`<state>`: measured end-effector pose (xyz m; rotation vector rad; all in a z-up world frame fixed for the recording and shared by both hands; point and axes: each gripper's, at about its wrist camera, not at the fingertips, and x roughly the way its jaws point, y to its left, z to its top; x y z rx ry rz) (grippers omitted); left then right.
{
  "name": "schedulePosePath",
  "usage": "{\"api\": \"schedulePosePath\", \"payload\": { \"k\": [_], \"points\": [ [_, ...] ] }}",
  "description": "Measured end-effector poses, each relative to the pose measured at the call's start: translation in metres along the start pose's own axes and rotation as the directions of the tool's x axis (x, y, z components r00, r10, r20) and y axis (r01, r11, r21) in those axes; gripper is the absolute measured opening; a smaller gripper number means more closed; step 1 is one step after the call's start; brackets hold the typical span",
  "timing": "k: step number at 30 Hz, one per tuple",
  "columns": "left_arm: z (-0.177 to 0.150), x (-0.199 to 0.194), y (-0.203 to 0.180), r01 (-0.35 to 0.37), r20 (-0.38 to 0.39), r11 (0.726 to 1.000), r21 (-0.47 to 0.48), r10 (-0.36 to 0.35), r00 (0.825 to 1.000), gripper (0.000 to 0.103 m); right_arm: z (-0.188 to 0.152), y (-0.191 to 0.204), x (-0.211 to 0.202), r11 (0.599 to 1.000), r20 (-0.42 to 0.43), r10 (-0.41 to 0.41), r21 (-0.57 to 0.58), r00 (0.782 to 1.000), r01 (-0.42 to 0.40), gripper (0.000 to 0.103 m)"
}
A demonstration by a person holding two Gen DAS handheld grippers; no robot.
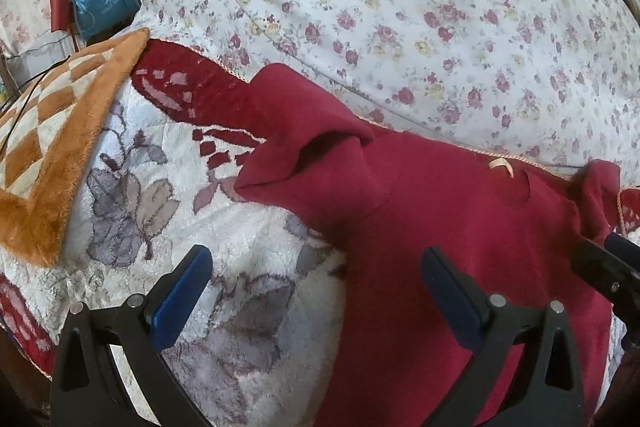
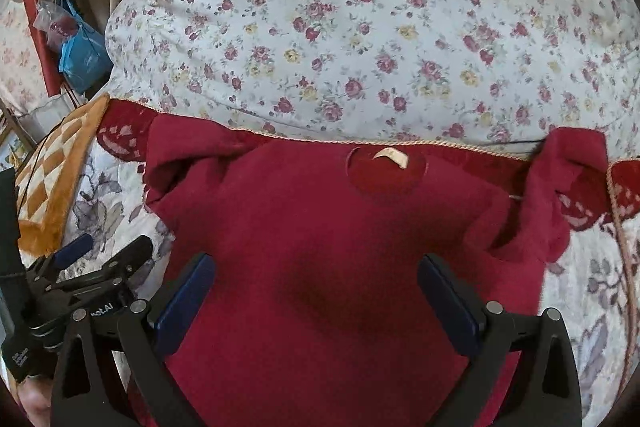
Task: Fold small clothes
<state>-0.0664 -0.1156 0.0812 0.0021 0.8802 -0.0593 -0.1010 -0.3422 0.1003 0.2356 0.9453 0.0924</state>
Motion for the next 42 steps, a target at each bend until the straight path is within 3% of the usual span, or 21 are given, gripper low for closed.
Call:
{"api": "schedulePosePath", "payload": {
  "k": [11, 21, 42],
  "points": [
    [0.006, 0.012, 0.003, 0.005, -0.003, 1.000, -0.005, -0.005, 1.000, 0.103, -0.001, -0.004, 0.028, 0.997, -0.008, 0.058, 0.044, 0.998, -0.058, 0.103],
    [0.007, 0.016, -0.009, 0.020, -0.003, 0.999, 0.040, -0.020, 1.000, 0.103, 0.000, -0.007, 0.038, 0.999, 0.000, -0.030, 0.022, 1.000, 0.030, 0.103],
    [0.014, 0.033, 0.003, 0.001, -0.037, 1.000, 0.000, -0.001, 0.999, 0.103, 0.006, -0.001, 0.057, 0.998, -0.044, -0.052, -0.023, 0.998, 0.051, 0.103]
  ]
}}
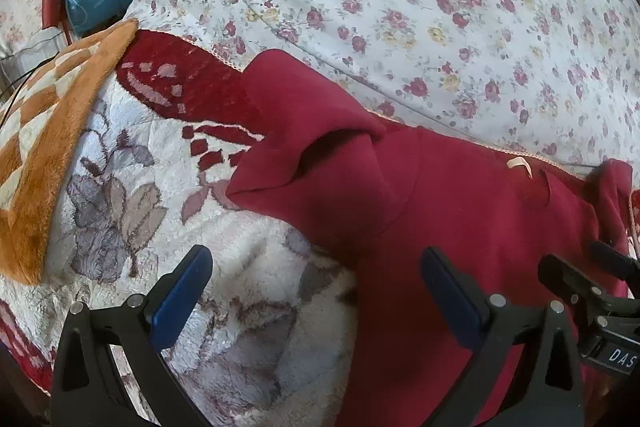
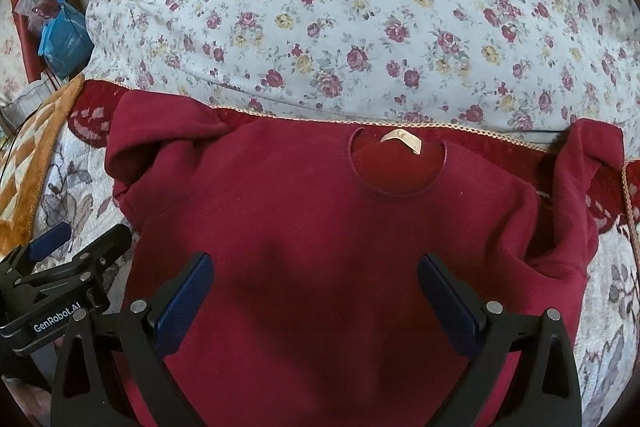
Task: Fold small clothes
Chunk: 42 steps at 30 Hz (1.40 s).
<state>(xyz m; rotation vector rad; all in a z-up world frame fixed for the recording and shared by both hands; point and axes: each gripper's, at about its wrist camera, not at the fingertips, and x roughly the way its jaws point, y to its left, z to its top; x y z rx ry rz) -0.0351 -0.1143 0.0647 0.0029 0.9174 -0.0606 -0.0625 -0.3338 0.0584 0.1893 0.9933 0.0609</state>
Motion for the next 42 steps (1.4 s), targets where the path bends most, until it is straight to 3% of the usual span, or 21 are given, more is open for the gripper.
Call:
{"api": "schedulePosePath", "payload": {
  "k": [22, 28, 32, 38, 42],
  "points": [
    [0.007, 0.015, 0.019, -0.027, -0.033, 0.998, -0.048, 0.026, 0.999, 0.103, 0.011, 0.006, 0.021, 0.999, -0.028, 0.049, 0.001, 0.998, -0.049, 0.101],
    [0.013, 0.027, 0.046, -0.082, -0.064, 0.989, -0.127, 0.074, 0.995, 0.103, 0.025, 0.014, 0.031, 0.986, -0.040, 0.164, 0.029, 0.986, -0.163, 0.091],
    [0.015, 0.033, 0.064, -0.111, -0.080, 0.979, -0.172, 0.099, 0.992, 0.103, 0.044, 0.027, 0.049, 0.951, -0.059, 0.304, 0.070, 0.951, -0.300, 0.078],
    [0.016, 0.050, 0.081, -0.158, -0.124, 0.967, -0.202, 0.134, 0.983, 0.103, 0.075, 0.045, 0.090, 0.876, -0.055, 0.460, 0.193, 0.886, -0.443, 0.077],
    [0.017, 0.061, 0.087, -0.167, -0.149, 0.964, -0.207, 0.137, 0.979, 0.103, 0.095, 0.055, 0.134, 0.788, -0.074, 0.566, 0.341, 0.821, -0.513, 0.077]
  ]
}}
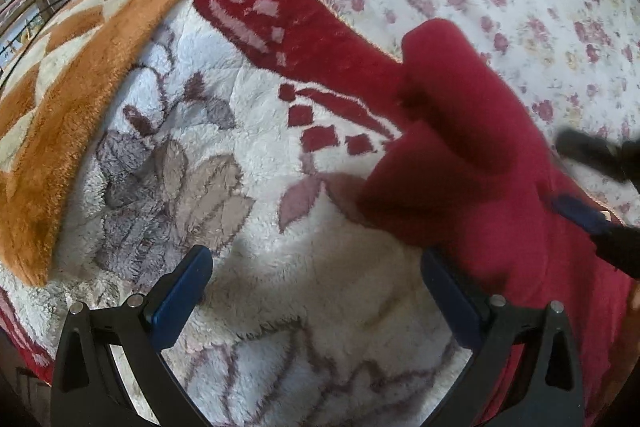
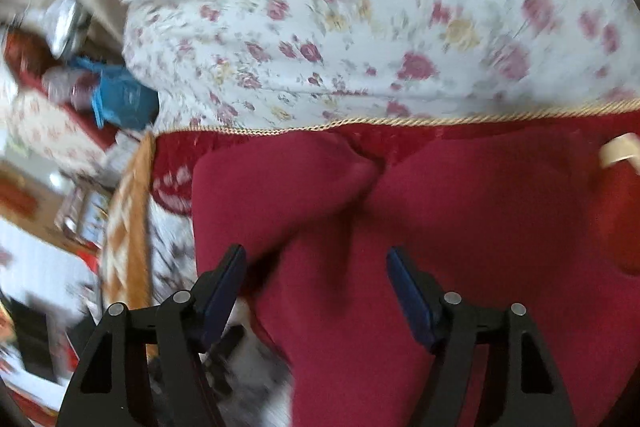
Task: Fold small clothes
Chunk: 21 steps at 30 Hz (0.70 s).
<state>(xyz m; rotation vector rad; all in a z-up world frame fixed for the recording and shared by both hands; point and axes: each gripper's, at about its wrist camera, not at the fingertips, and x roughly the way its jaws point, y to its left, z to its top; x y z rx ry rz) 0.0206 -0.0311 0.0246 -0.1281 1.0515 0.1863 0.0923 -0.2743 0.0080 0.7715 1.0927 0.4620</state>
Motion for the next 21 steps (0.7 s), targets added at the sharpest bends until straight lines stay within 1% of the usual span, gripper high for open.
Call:
{"api": "schedulePosePath", "payload": {
  "k": [2, 4, 5, 6, 7, 8, 9, 10, 11, 13, 16, 17, 19, 20, 21],
  "points": [
    [0.001, 0.002, 0.000, -0.007, 0.000, 1.000, 0.001, 0.007, 1.000, 0.103, 0.010, -0.003, 0.021, 0.997, -0.015, 0.048, 0.054, 0.999, -0.047, 0.077],
    [0.003, 0.005, -0.002, -0.006, -0.006, 1.000, 0.006, 0.006, 1.000, 0.103, 0.017, -0.003, 0.034, 0.993, -0.016, 0.079, 0.084, 0.997, -0.078, 0.077],
    [0.004, 0.006, -0.002, -0.010, -0.002, 1.000, 0.013, 0.010, 1.000, 0.103, 0.021, -0.002, 0.038, 0.993, 0.006, 0.080, 0.090, 0.997, -0.080, 0.069],
    [0.004, 0.006, -0.003, -0.014, 0.000, 1.000, 0.016, 0.014, 1.000, 0.103, 0.024, -0.001, 0.040, 0.994, 0.036, 0.070, 0.083, 0.997, -0.073, 0.051],
    [0.004, 0.007, -0.004, -0.016, 0.001, 1.000, 0.018, 0.016, 1.000, 0.103, 0.027, 0.000, 0.041, 0.996, 0.056, 0.056, 0.071, 0.997, -0.060, 0.040],
    [0.004, 0.007, -0.004, -0.017, 0.002, 1.000, 0.020, 0.017, 1.000, 0.103, 0.030, 0.002, 0.041, 0.997, 0.067, 0.044, 0.056, 0.997, -0.048, 0.023],
    [0.004, 0.007, -0.004, -0.019, -0.001, 1.000, 0.022, 0.019, 1.000, 0.103, 0.031, 0.004, 0.040, 0.998, 0.073, 0.034, 0.043, 0.997, -0.037, 0.018],
    [0.004, 0.007, -0.005, -0.018, -0.003, 1.000, 0.023, 0.019, 1.000, 0.103, 0.033, 0.004, 0.035, 0.999, 0.083, 0.032, 0.030, 0.996, -0.035, 0.015],
    [0.004, 0.006, -0.005, -0.015, -0.003, 1.000, 0.021, 0.016, 1.000, 0.103, 0.033, 0.005, 0.025, 0.999, 0.100, 0.035, 0.013, 0.994, -0.036, 0.014],
    [0.003, 0.001, -0.005, -0.009, 0.003, 1.000, 0.020, 0.009, 1.000, 0.103, 0.032, 0.011, -0.011, 0.999, 0.167, 0.044, -0.034, 0.985, -0.039, 0.012],
    [0.001, -0.008, -0.009, -0.011, 0.019, 0.999, 0.039, 0.011, 1.000, 0.103, 0.022, 0.015, -0.077, 0.994, 0.266, 0.062, -0.102, 0.962, -0.035, 0.012],
    [0.000, -0.011, -0.010, -0.014, 0.025, 0.999, 0.047, 0.013, 1.000, 0.103, 0.016, 0.014, -0.099, 0.993, 0.292, 0.049, -0.117, 0.955, -0.015, 0.012],
    [-0.003, -0.017, -0.013, -0.015, 0.029, 0.998, 0.060, 0.013, 1.000, 0.103, 0.000, 0.006, -0.146, 0.990, 0.366, 0.036, -0.138, 0.930, 0.015, 0.012],
    [-0.004, -0.020, -0.013, -0.009, 0.024, 0.998, 0.061, 0.008, 1.000, 0.103, -0.009, 0.000, -0.165, 0.989, 0.395, 0.019, -0.144, 0.918, 0.042, 0.008],
    [-0.006, -0.023, -0.013, 0.007, 0.021, 0.998, 0.060, -0.009, 1.000, 0.103, -0.019, -0.010, -0.189, 0.985, 0.427, -0.024, -0.143, 0.904, 0.094, 0.008]
  ]
}}
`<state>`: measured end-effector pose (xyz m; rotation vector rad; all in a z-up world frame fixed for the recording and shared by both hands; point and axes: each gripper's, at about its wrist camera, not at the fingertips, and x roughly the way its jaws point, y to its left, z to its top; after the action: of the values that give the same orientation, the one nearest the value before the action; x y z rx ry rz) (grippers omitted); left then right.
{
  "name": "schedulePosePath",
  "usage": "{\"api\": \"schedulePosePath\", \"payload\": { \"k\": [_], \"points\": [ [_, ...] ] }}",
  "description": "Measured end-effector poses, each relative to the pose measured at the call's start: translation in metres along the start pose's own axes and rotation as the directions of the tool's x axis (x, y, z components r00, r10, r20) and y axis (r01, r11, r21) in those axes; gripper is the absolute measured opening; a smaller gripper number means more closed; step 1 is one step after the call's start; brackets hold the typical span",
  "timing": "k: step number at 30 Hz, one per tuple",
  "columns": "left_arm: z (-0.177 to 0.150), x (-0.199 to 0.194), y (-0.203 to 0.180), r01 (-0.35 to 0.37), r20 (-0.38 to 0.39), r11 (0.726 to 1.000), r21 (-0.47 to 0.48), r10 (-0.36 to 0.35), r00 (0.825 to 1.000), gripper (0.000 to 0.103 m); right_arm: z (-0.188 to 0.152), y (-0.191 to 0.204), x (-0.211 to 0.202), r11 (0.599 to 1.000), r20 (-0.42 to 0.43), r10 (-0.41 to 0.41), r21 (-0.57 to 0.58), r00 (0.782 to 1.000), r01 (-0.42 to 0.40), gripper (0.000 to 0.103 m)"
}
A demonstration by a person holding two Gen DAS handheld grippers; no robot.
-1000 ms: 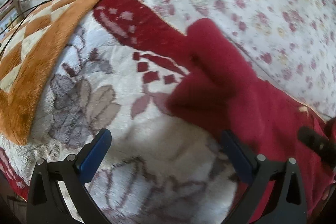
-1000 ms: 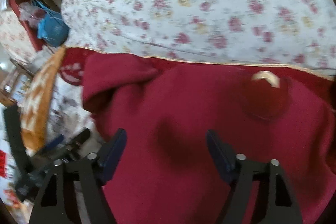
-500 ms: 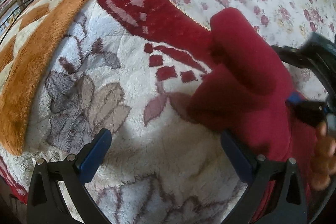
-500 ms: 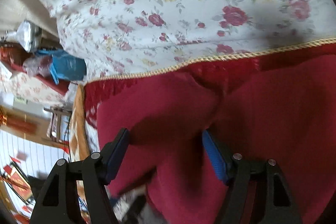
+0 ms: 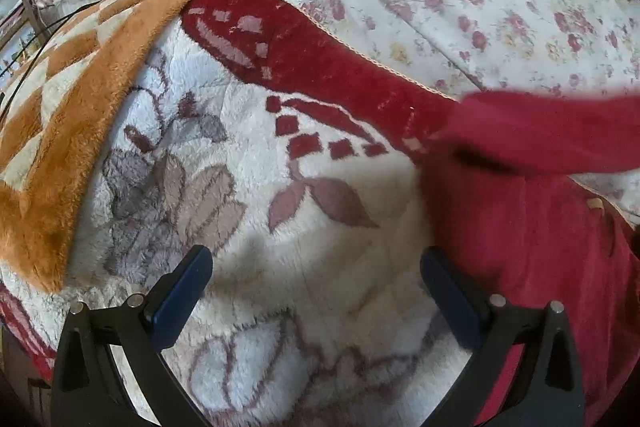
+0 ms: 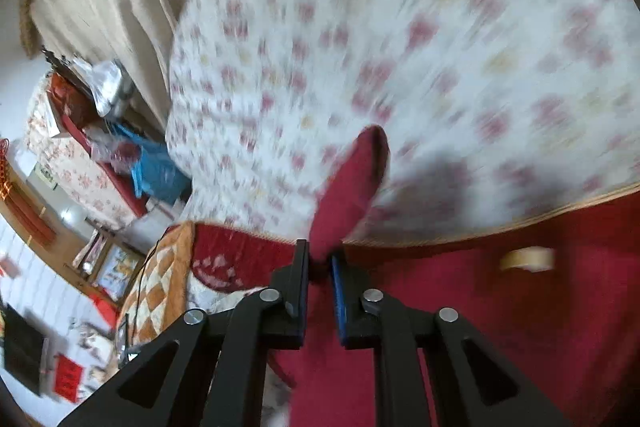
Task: Fold small clothes
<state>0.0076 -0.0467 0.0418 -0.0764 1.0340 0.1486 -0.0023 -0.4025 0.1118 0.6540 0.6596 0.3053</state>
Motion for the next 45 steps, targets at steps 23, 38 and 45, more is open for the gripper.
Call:
{"api": "schedulePosePath", "payload": {
  "k": [23, 38, 45],
  "points": [
    [-0.003, -0.009, -0.016, -0.017, 0.024, 0.999, 0.043, 0.016, 1.000, 0.103, -0.059, -0.100, 0.066, 0.899, -0.290, -0.420, -0.004, 0.860, 0.438, 0.027],
    [-0.011, -0.005, -0.037, -0.036, -0.003, 0.993, 0.113, 0.037, 0.999, 0.103, -0.043, -0.122, -0.067, 0.784, -0.108, -0.621, -0.116, 0.777, 0.610, 0.027],
    [-0.014, 0.005, -0.040, -0.085, -0.033, 0.985, 0.150, 0.090, 0.995, 0.103, -0.056, -0.050, -0.035, 0.958, -0.206, -0.270, -0.158, 0.941, 0.241, 0.053]
  ]
}}
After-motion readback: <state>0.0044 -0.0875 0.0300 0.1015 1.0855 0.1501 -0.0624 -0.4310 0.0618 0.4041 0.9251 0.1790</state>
